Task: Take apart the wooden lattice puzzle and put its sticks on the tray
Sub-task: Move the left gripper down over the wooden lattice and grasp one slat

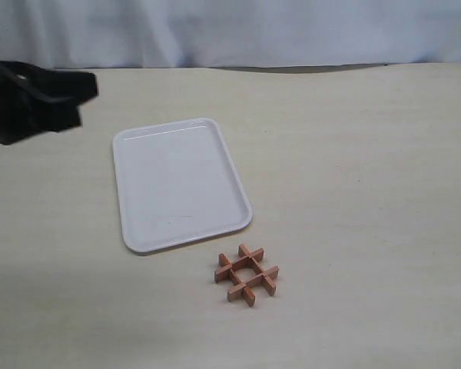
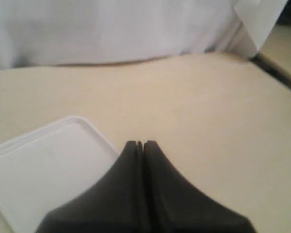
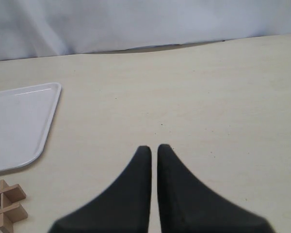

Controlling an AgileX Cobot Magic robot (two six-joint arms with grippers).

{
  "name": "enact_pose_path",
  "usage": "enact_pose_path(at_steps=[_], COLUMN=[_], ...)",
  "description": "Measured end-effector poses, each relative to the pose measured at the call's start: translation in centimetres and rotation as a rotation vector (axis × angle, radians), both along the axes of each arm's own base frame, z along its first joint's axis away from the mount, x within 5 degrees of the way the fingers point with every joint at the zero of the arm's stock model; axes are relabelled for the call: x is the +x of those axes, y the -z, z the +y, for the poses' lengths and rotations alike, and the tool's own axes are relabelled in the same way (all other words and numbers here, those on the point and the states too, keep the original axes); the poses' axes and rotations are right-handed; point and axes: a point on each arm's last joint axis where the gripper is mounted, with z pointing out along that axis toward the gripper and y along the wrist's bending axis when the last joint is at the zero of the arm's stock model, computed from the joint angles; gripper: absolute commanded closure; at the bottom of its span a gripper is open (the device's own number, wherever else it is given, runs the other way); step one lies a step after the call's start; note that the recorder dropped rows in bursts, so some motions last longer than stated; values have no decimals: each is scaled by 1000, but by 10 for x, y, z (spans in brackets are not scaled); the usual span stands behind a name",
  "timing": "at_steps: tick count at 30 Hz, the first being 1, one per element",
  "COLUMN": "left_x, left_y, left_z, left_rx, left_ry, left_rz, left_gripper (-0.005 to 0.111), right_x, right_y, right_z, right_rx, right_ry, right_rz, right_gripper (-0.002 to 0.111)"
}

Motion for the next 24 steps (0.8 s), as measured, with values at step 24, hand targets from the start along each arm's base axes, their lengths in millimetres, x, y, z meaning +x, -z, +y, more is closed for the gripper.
enact_pose_path(at_steps=[24], left_x=[24], left_y=[74], left_z=[-126], left_rx=[871], left_ry=[302], left_rz=[488], left_gripper=[107], right_x=[0], right_y=[0], right_z=[0], right_rx=[0], right_ry=[0], right_rz=[0], right_gripper=[104])
